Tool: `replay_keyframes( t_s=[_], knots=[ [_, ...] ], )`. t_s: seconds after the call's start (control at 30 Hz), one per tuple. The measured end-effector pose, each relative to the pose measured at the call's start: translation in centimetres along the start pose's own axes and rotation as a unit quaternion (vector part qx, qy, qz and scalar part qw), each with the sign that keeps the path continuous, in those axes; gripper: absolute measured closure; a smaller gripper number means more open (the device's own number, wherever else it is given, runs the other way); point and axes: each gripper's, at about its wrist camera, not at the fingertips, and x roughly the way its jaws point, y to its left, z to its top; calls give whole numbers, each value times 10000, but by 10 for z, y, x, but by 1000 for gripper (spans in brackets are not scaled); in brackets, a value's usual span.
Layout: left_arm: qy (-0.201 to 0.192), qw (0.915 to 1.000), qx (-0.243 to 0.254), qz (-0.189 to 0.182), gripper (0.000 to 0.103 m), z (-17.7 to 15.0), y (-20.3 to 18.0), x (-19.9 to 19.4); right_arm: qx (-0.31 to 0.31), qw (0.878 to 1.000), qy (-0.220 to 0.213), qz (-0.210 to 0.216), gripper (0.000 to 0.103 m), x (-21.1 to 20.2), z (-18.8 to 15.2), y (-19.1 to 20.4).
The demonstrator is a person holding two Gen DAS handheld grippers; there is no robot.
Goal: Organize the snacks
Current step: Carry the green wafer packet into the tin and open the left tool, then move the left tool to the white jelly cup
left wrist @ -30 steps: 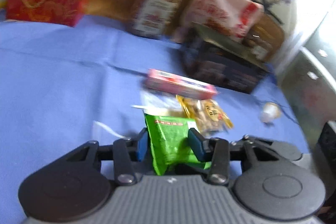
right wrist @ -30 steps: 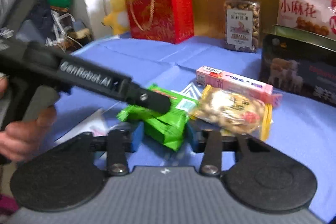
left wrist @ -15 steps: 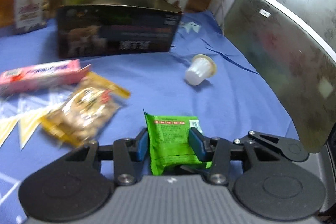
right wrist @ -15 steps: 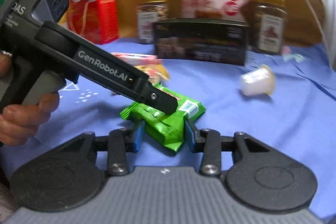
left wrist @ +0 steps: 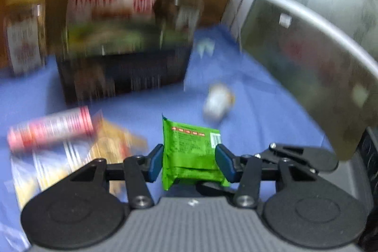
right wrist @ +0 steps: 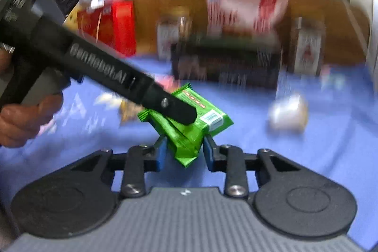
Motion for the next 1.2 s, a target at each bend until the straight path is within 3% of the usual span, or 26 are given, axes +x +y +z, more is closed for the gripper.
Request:
replay_keyframes(
  t_s=[0.13, 0.23, 0.33, 0.5, 0.53, 0.57, 0.6, 0.67, 0.77, 0.87, 1.03, 1.2],
  knots=[
    [-638, 9976, 116, 259, 56, 59, 7, -13, -147, 9974, -693, -95, 67, 14, 51, -15],
    [-864, 9953, 69, 433, 56, 94, 20, 5, -80, 9960, -859, -234, 66, 43, 82, -35],
    [-821, 9952, -144, 513, 56, 115, 38, 39, -89, 9959, -752, -497, 66, 73, 94, -52],
    [-566, 9961, -367, 568, 57, 119, 57, 87, -71, 9931, -570, -1023, 62, 107, 88, -68],
    [-493, 9965, -421, 523, 54, 118, 59, 94, -64, 9915, -629, -1140, 58, 108, 86, -69],
    [-481, 9964, -465, 523, 54, 116, 59, 99, -30, 9907, -669, -1181, 47, 107, 84, -70],
    [-495, 9960, -487, 563, 49, 115, 58, 103, 10, 9899, -698, -1236, 44, 105, 83, -71],
    [-510, 9955, -470, 652, 40, 113, 55, 105, 55, 9882, -739, -1340, 44, 102, 81, -74],
    [-591, 9965, -455, 376, 40, 110, 44, 93, 346, 9871, -892, -1283, 44, 78, 75, -79],
    [-905, 9946, -220, 468, 42, 95, 24, 66, 902, 9784, -1137, -1469, 44, 41, 56, -89],
    [-1080, 9924, 154, 571, 41, 43, -7, 32, 2035, 9561, -1265, -1689, 44, -13, 7, -108],
    [-859, 9894, 253, 1139, 41, -18, -19, 20, 2159, 9619, -867, -1439, 44, -19, -11, -97]
  ],
)
